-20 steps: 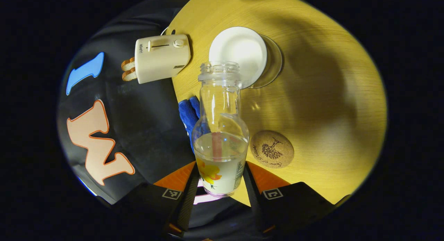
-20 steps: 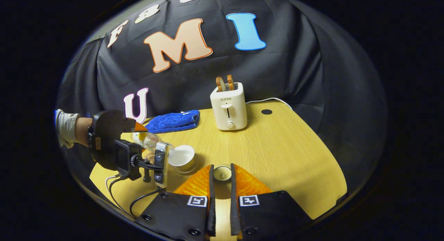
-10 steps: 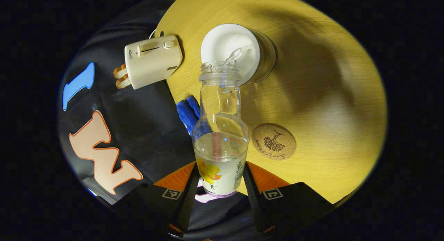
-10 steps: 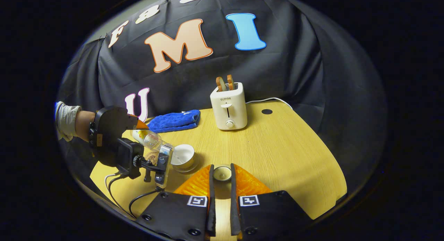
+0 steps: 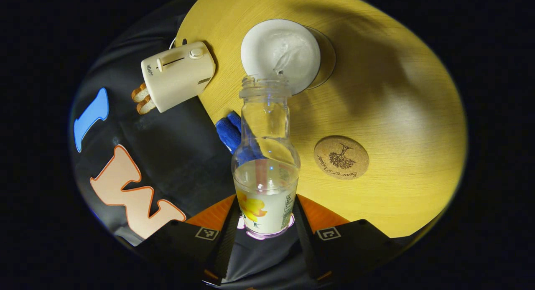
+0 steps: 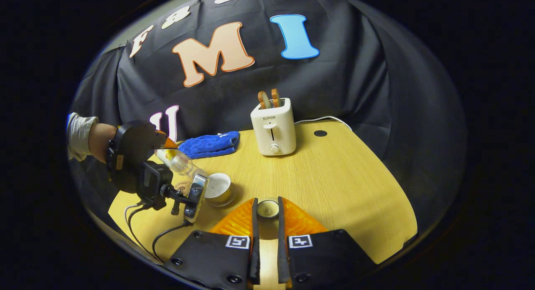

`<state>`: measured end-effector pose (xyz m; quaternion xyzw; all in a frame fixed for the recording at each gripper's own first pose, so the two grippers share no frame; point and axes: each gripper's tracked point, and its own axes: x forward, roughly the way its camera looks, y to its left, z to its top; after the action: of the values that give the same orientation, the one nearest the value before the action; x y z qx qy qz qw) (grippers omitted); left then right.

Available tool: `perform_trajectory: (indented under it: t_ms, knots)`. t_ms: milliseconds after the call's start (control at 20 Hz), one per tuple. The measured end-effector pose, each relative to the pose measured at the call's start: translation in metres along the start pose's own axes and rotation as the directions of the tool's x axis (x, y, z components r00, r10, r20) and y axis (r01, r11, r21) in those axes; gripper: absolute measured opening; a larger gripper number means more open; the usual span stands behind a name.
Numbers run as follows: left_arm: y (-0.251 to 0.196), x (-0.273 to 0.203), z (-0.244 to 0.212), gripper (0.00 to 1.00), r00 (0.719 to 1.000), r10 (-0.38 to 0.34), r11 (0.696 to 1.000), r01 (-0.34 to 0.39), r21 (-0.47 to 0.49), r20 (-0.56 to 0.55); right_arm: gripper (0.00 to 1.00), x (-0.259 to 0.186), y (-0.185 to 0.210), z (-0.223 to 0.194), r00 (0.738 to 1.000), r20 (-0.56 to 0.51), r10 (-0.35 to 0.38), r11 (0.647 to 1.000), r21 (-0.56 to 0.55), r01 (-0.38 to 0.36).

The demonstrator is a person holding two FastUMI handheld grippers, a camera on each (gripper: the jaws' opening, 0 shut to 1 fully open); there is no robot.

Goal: Open the teacup lid with one hand, grasp the water bottle and pour water into the teacup with the other hand; after pouring, place the water bottle on the coaster and then close the teacup lid.

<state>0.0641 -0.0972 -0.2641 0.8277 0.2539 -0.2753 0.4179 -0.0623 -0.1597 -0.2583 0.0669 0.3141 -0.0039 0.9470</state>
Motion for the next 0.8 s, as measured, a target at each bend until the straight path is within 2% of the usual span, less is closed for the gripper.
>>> perform_trajectory:
  t_ms: [250, 350, 400, 800]
  knots:
    - [0.009, -0.002, -0.001, 0.69, 1.0, 0.013, 0.999, -0.012, 0.053, -0.019, 0.19, 0.001, 0.001, 0.0, 1.0, 0.003, 0.007, 1.0, 0.002, -0.007]
    - [0.012, -0.004, -0.001, 0.69, 0.999, 0.019, 0.997, -0.016, 0.079, -0.028, 0.17, 0.003, 0.001, -0.001, 1.0, 0.002, 0.009, 1.0, 0.009, -0.009]
    - [0.013, -0.005, -0.002, 0.7, 0.999, 0.018, 0.996, -0.015, 0.09, -0.036, 0.19, 0.002, 0.001, -0.001, 1.0, 0.002, 0.013, 1.0, 0.012, -0.013]
    - [0.022, -0.009, -0.003, 0.7, 0.998, 0.029, 0.987, -0.02, 0.161, -0.056, 0.19, 0.004, 0.002, -0.002, 1.0, 0.007, 0.013, 0.999, 0.029, -0.013]
